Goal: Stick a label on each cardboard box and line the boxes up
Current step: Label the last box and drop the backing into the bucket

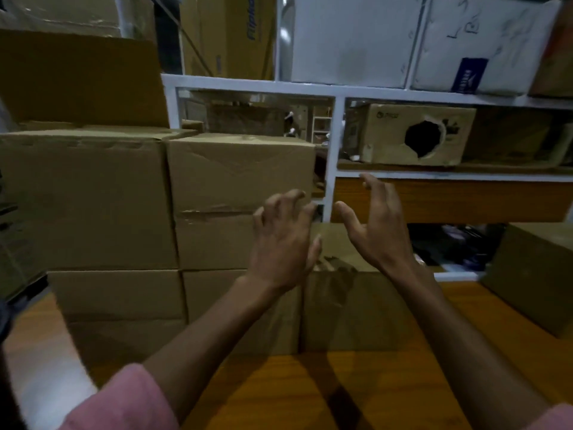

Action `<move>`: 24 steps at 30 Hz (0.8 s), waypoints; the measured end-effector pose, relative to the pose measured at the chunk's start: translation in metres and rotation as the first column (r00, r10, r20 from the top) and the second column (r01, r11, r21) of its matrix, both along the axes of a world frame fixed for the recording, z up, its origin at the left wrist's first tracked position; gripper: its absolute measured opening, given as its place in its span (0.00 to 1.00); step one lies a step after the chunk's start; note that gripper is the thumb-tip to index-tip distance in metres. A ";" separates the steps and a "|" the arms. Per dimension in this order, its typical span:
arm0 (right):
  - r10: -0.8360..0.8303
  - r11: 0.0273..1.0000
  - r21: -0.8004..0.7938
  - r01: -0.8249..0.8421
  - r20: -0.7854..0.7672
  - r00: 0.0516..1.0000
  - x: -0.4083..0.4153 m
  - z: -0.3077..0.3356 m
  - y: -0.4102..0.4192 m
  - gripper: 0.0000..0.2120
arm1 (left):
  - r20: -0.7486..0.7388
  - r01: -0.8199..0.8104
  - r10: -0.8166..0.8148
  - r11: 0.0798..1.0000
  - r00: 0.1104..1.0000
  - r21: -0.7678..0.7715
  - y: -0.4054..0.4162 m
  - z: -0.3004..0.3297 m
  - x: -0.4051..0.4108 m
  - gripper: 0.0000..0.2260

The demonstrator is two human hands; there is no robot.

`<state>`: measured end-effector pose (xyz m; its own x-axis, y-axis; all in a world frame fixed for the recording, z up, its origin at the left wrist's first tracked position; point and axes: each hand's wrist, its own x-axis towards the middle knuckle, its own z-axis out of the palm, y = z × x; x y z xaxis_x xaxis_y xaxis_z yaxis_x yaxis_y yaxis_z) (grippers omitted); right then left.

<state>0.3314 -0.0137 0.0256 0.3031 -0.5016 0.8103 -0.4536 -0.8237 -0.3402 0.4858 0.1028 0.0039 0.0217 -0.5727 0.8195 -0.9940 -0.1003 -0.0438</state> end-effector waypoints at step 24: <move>-0.189 0.910 0.323 0.261 -0.237 0.953 -0.469 -0.128 -0.285 0.25 | -0.349 0.184 0.000 0.850 0.937 0.493 -0.320 -0.114 -0.462 0.31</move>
<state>-0.1374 -0.2989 -0.1020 0.2833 -0.8131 0.5086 -0.6999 -0.5378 -0.4700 0.0243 -0.2170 -0.1097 0.1582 -0.9182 0.3631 -0.9628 -0.0619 0.2629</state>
